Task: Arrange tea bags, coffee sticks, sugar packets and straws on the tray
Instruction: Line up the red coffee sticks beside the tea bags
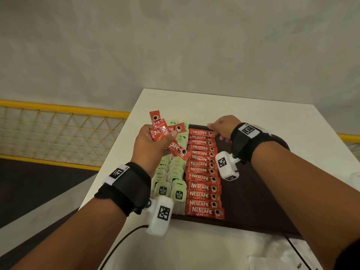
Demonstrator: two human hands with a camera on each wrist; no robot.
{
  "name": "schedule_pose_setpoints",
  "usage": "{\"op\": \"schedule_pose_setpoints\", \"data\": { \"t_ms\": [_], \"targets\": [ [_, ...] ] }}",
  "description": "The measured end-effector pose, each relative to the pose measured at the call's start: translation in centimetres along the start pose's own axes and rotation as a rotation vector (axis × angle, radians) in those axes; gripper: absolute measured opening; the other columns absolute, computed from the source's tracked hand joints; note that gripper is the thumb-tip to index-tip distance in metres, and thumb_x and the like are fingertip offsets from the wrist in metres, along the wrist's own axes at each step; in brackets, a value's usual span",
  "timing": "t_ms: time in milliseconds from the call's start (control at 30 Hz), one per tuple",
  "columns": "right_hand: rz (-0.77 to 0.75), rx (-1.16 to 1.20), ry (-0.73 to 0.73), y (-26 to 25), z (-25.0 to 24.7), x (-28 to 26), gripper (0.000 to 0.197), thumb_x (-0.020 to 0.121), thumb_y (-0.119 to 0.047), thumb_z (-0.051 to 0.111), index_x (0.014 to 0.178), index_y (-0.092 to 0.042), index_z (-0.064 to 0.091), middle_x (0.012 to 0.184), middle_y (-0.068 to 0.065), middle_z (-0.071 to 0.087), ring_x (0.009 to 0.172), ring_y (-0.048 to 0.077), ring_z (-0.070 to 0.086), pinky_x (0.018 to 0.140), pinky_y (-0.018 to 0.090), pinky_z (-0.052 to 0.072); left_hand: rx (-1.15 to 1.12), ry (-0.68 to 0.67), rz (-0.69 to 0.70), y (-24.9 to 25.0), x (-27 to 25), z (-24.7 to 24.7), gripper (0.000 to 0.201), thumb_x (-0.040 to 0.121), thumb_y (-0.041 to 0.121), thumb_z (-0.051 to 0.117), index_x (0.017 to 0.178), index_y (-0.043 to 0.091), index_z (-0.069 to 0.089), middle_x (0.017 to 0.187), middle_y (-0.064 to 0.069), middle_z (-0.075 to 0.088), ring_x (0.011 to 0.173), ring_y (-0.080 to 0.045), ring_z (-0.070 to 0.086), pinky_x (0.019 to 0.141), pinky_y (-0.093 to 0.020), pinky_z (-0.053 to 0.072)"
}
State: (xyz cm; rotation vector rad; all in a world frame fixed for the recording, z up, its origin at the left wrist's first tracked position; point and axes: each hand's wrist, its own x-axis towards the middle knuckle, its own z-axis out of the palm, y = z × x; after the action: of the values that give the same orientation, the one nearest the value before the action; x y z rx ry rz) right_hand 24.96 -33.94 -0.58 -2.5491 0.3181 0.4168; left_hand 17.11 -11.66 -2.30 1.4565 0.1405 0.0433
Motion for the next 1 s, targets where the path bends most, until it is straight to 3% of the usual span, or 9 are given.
{"op": "schedule_pose_setpoints", "data": {
  "t_ms": [100, 167, 233, 433, 533, 633, 767, 1000],
  "targets": [
    [-0.231, 0.373, -0.269, -1.2, 0.2, -3.0, 0.036, 0.091, -0.045, 0.06, 0.098, -0.01, 0.066, 0.081, 0.0, 0.066, 0.058, 0.01, 0.049, 0.053, 0.023, 0.04, -0.015, 0.032, 0.009, 0.1, 0.6, 0.6, 0.034, 0.084, 0.018, 0.077, 0.105, 0.014, 0.051, 0.103, -0.009, 0.069, 0.093, -0.023, 0.071, 0.066, -0.031, 0.059],
    [-0.311, 0.438, -0.417, -1.8, 0.7, -4.3, 0.037, 0.087, -0.043, 0.065, 0.102, -0.009, 0.068, 0.083, -0.001, 0.069, 0.057, 0.006, 0.051, 0.051, 0.02, 0.041, -0.019, 0.054, 0.015, 0.1, 1.1, 1.0, 0.035, 0.083, 0.017, 0.077, 0.106, 0.013, 0.051, 0.098, -0.006, 0.068, 0.089, -0.02, 0.071, 0.062, -0.027, 0.057],
    [-0.323, 0.428, -0.456, -2.2, 1.6, -4.6, 0.034, 0.084, -0.037, 0.071, 0.101, -0.008, 0.07, 0.083, 0.001, 0.071, 0.059, 0.007, 0.055, 0.05, 0.019, 0.042, -0.041, 0.064, 0.019, 0.2, 1.4, 1.4, 0.035, 0.083, 0.015, 0.078, 0.105, 0.012, 0.051, 0.096, -0.006, 0.068, 0.085, -0.019, 0.071, 0.061, -0.025, 0.057],
    [-0.278, 0.577, -0.35, -1.4, 2.2, -4.5, 0.017, 0.086, -0.013, 0.071, 0.098, -0.002, 0.066, 0.077, 0.008, 0.07, 0.051, 0.009, 0.057, 0.041, 0.017, 0.042, -0.093, 0.073, 0.007, 1.1, 2.2, 1.7, 0.021, 0.094, 0.024, 0.065, 0.106, 0.011, 0.052, 0.096, -0.008, 0.069, 0.086, -0.017, 0.07, 0.066, -0.029, 0.058],
    [-0.217, 0.631, -0.25, -0.2, 1.4, -3.9, 0.014, 0.083, -0.012, 0.074, 0.093, -0.007, 0.067, 0.074, 0.008, 0.071, 0.05, 0.01, 0.055, 0.042, 0.019, 0.041, -0.13, 0.106, 0.001, 1.3, 2.7, 0.5, 0.02, 0.097, 0.024, 0.06, 0.112, 0.012, 0.052, 0.103, -0.011, 0.068, 0.093, -0.019, 0.07, 0.066, -0.031, 0.059],
    [-0.125, 0.714, -0.088, 1.4, 0.4, -2.8, 0.016, 0.082, -0.014, 0.076, 0.094, -0.007, 0.067, 0.077, 0.009, 0.071, 0.05, 0.01, 0.056, 0.042, 0.019, 0.042, -0.124, 0.141, -0.003, 1.2, 2.9, -0.8, 0.021, 0.098, 0.024, 0.06, 0.113, 0.012, 0.055, 0.096, -0.008, 0.069, 0.091, -0.02, 0.069, 0.066, -0.03, 0.058],
    [-0.038, 0.635, 0.037, 3.3, 0.5, -1.4, 0.013, 0.09, -0.016, 0.067, 0.1, -0.008, 0.068, 0.078, 0.006, 0.071, 0.053, 0.008, 0.057, 0.043, 0.017, 0.044, -0.101, 0.135, -0.024, 0.6, 2.4, -1.6, 0.015, 0.098, 0.024, 0.059, 0.108, 0.014, 0.055, 0.096, -0.009, 0.069, 0.087, -0.019, 0.069, 0.068, -0.032, 0.06],
    [0.032, 0.356, 0.069, 3.3, 2.1, 0.1, 0.01, 0.094, -0.02, 0.061, 0.101, -0.016, 0.067, 0.082, 0.004, 0.069, 0.054, 0.011, 0.048, 0.047, 0.023, 0.04, -0.05, 0.072, -0.048, -0.1, 1.2, -1.1, 0.022, 0.097, 0.022, 0.06, 0.113, 0.01, 0.053, 0.097, -0.009, 0.071, 0.087, -0.019, 0.07, 0.063, -0.028, 0.06]
  ]
}}
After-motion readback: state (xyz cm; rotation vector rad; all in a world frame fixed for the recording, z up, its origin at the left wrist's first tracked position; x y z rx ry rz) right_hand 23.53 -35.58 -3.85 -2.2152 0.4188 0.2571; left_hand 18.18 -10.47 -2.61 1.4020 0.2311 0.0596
